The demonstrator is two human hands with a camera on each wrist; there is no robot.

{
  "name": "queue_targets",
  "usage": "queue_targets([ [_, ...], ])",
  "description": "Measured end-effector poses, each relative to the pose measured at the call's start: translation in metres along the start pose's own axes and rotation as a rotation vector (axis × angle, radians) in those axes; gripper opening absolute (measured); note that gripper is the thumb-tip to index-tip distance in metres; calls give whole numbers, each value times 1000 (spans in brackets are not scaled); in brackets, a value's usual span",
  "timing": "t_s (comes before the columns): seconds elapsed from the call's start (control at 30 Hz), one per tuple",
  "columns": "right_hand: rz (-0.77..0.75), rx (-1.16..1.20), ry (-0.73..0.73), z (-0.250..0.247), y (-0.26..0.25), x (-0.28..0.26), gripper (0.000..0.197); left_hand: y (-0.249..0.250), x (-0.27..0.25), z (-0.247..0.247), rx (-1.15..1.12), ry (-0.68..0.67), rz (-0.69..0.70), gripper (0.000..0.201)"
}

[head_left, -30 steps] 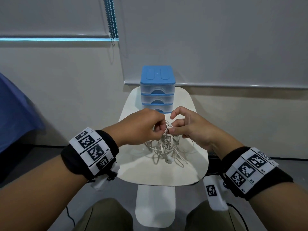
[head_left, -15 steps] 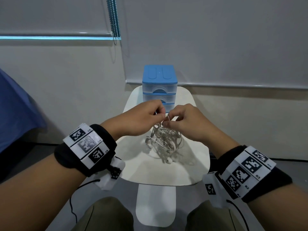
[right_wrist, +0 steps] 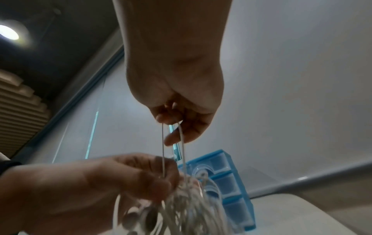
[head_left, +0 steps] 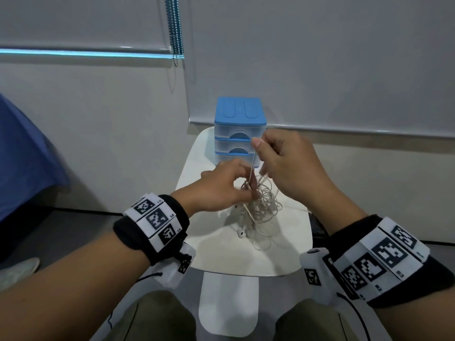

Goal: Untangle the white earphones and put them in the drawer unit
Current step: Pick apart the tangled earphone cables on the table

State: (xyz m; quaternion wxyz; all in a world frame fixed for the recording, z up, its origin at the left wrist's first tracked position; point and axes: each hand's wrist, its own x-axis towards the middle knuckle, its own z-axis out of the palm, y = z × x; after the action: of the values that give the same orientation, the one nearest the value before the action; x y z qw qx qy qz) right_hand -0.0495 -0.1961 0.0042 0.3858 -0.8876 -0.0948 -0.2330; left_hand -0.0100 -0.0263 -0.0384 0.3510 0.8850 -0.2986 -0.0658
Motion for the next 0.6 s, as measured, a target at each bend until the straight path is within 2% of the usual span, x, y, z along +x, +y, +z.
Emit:
queue_targets([
  [0.07, 8, -13, -27, -3, -4, 2, 43, 1, 1, 5, 71, -21, 1, 29],
  [0.2, 74, -114, -70, -20, -9, 6, 33, 2, 3, 6, 88, 2, 46, 11],
  [0.27, 98, -139, -99, -30, -10, 8, 22, -1, 3, 5, 141, 14, 33, 9],
  [0.3, 107, -74, -129, -34, -11, 9, 11, -2, 3, 4, 173, 9, 21, 9],
  [0.33, 123, 54, -166, -37, -12, 8, 17, -2, 3, 3, 200, 2, 6, 9],
  [0.4, 116, 397, -225, -42, -11, 7, 52, -2, 4, 2, 234, -3, -35, 12],
  [0.47, 66, 544, -253, -46, -13, 5, 67, -2, 4, 1, 240, 6, -69, 15],
  [0.53, 58, 525, -266, -47, -12, 5, 67, -3, 3, -1, 237, 26, -97, 17],
  [0.6, 97, 332, -285, -49, -5, 7, 57, -8, 2, -5, 241, 56, -127, 20],
])
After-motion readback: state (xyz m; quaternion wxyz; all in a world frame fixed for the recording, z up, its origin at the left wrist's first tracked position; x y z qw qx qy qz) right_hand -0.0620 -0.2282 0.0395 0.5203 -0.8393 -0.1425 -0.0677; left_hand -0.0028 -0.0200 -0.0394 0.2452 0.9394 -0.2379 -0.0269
